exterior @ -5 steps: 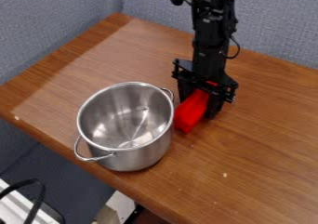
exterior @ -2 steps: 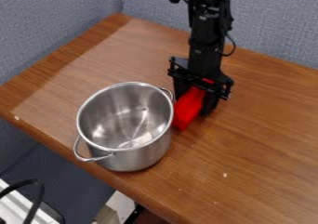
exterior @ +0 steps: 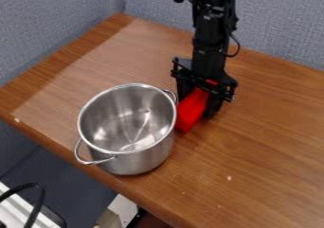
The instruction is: Put the red object in the metal pot
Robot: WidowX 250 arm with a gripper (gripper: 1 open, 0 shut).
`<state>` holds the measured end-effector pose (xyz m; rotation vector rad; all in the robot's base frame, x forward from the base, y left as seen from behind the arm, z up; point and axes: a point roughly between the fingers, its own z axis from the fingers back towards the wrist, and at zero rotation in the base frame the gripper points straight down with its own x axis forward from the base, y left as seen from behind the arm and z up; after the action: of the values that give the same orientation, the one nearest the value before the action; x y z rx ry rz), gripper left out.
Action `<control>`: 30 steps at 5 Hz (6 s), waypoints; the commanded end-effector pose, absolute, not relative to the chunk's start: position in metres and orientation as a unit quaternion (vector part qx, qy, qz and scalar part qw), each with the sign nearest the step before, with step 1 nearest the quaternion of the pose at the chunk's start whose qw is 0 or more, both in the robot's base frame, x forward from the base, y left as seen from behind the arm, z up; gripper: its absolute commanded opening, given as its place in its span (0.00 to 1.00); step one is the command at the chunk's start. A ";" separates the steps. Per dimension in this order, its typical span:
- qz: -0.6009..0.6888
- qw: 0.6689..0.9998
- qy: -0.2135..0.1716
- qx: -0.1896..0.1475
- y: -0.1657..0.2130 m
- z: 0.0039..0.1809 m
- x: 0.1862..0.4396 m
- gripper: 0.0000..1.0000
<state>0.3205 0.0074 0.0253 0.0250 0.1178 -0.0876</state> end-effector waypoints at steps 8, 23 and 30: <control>-0.048 0.997 0.053 0.012 0.015 0.042 0.329 1.00; -0.184 0.982 -0.030 0.020 0.010 0.115 0.323 0.00; -0.133 0.990 -0.036 0.030 0.086 0.086 0.232 0.00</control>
<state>0.2298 0.0817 0.0812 0.0481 -0.0500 -0.2783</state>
